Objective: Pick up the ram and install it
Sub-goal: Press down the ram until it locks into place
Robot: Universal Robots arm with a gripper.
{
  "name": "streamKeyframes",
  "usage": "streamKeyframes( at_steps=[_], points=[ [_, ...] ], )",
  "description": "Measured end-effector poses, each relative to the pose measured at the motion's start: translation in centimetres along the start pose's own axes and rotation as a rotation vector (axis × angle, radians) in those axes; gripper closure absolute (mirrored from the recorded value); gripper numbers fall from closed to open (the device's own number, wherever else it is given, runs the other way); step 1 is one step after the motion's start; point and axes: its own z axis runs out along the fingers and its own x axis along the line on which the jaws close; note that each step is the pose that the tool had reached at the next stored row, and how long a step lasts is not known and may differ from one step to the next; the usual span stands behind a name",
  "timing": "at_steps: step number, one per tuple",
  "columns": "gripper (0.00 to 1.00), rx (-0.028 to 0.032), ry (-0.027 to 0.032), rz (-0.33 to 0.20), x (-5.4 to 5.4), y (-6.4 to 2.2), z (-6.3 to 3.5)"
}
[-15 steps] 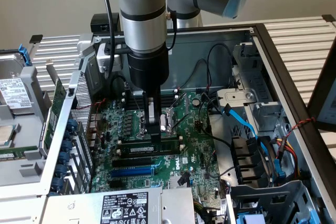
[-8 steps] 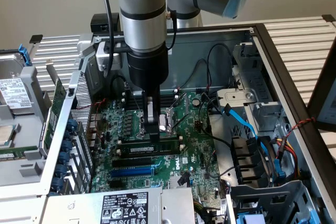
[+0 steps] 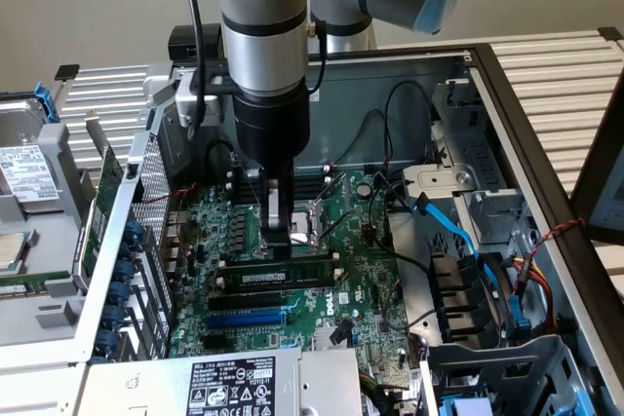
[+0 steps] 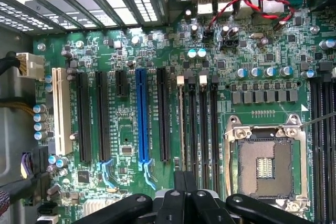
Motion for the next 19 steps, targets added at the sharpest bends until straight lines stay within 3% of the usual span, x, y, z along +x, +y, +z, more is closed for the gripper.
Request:
streamKeyframes(
  at_steps=[5,7,10,12,14,19],
  points=[
    [0.90,-0.0173,0.0017,0.009,0.00,0.06,0.00],
    [0.90,-0.0176,0.0040,0.009,-0.16,0.08,0.01],
    [0.90,-0.0165,0.0152,0.010,-0.72,0.13,-0.01],
    [0.90,-0.0150,0.0310,0.010,-0.81,0.14,0.00],
    [0.90,-0.0140,0.0409,0.010,-0.81,0.13,0.02],
    [0.90,-0.0131,0.0436,0.010,-0.83,0.14,0.24]
  ],
)
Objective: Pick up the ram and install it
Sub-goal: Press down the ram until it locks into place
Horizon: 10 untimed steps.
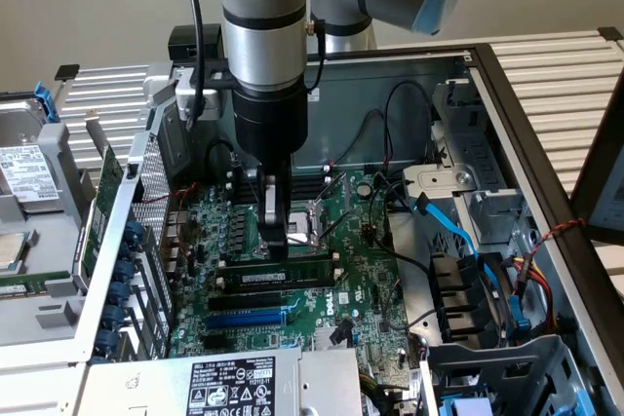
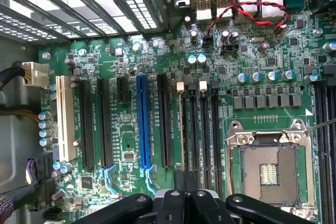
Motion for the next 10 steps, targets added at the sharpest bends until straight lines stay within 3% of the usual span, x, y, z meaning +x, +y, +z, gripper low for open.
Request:
streamKeyframes(
  at_steps=[10],
  points=[
    [0.90,0.0071,-0.0006,0.001,-0.05,0.00,0.39]
  ],
)
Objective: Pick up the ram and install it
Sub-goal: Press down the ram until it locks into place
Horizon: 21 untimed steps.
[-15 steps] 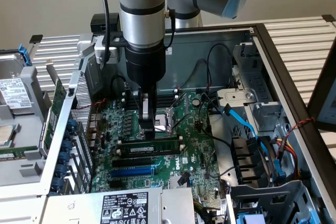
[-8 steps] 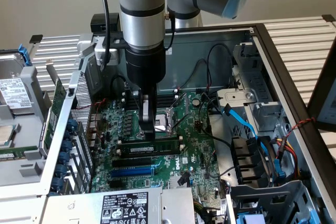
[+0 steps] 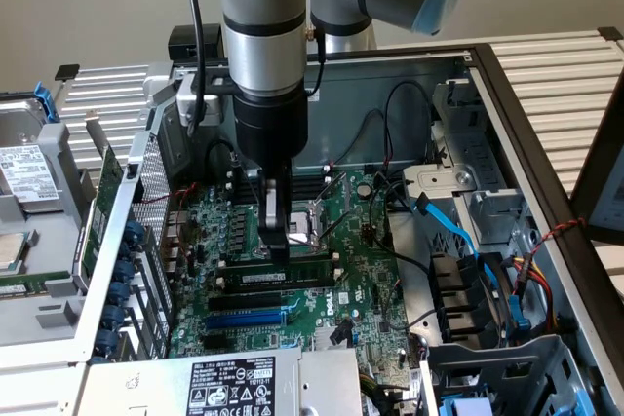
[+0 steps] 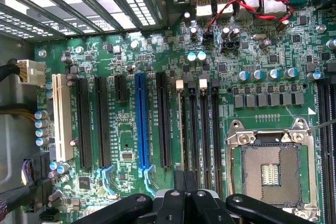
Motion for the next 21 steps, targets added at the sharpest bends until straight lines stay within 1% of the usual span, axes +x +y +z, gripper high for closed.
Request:
streamKeyframes(
  at_steps=[4,7,10,11,13,14,19,21],
  points=[
    [0.90,0.0045,-0.0011,0.001,-0.01,0.00,0.08],
    [0.90,0.0090,-0.0040,0.001,-0.02,0.00,0.14],
    [0.90,0.0111,-0.0060,0.001,-0.03,0.00,0.23],
    [0.90,0.0113,-0.0091,0.001,-0.03,0.00,0.27],
    [0.90,0.0111,-0.0173,0.002,-0.04,0.00,0.31],
    [0.90,0.0112,-0.0198,0.002,-0.05,0.00,0.34],
    [0.90,0.0112,-0.0199,0.001,-0.05,0.00,0.36],
    [0.90,0.0107,-0.0187,0.001,-0.05,-0.01,0.36]
  ],
)
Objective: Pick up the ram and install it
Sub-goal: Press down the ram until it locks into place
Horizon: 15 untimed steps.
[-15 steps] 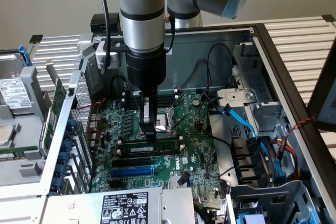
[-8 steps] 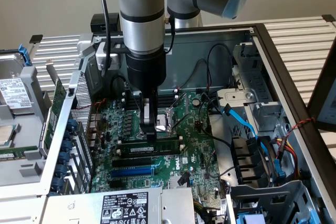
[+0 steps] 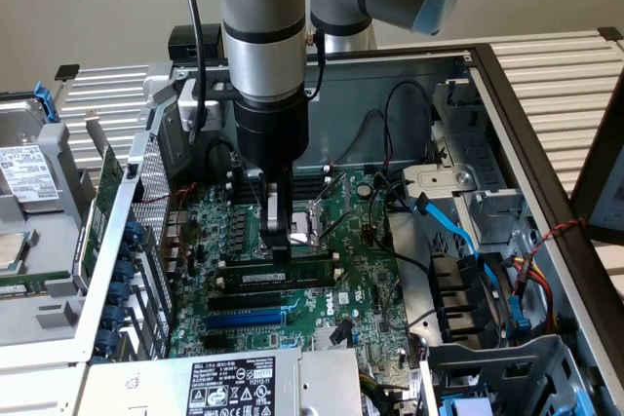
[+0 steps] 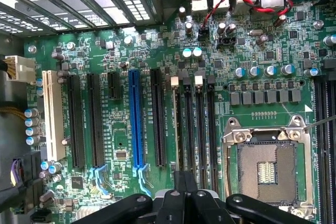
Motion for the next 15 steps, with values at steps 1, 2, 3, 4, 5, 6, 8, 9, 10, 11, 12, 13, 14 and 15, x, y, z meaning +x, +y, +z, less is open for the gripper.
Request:
streamKeyframes(
  at_steps=[1,2,3,4,5,6,8,9,10,11,12,13,14,15],
  points=[
    [0.90,-0.0002,0.0009,0.000,0.01,0.00,-0.01],
    [0.90,-0.0002,0.0011,0.000,0.01,0.00,-0.01],
    [0.90,-0.0002,0.0012,0.000,0.01,0.00,-0.01],
    [0.90,-0.0002,0.0013,0.000,0.01,0.00,0.00],
    [0.90,-0.0002,0.0012,0.000,0.00,0.01,0.02],
    [0.90,-0.0001,0.0010,0.000,0.00,0.01,0.04],
    [0.90,0.0000,0.0010,0.000,-0.02,0.00,0.14],
    [0.90,-0.0002,0.0014,0.000,-0.02,0.01,0.18],
    [0.90,-0.0003,0.0016,0.000,-0.02,0.01,0.23],
    [0.90,-0.0004,0.0018,0.000,-0.01,0.01,0.25],
    [0.90,-0.0005,0.0017,0.000,-0.02,0.01,0.27],
    [0.90,-0.0004,0.0016,0.000,-0.02,0.01,0.28],
    [0.90,-0.0003,0.0014,0.000,-0.03,0.01,0.29],
    [0.90,-0.0002,0.0012,0.000,-0.02,0.01,0.30]
  ],
)
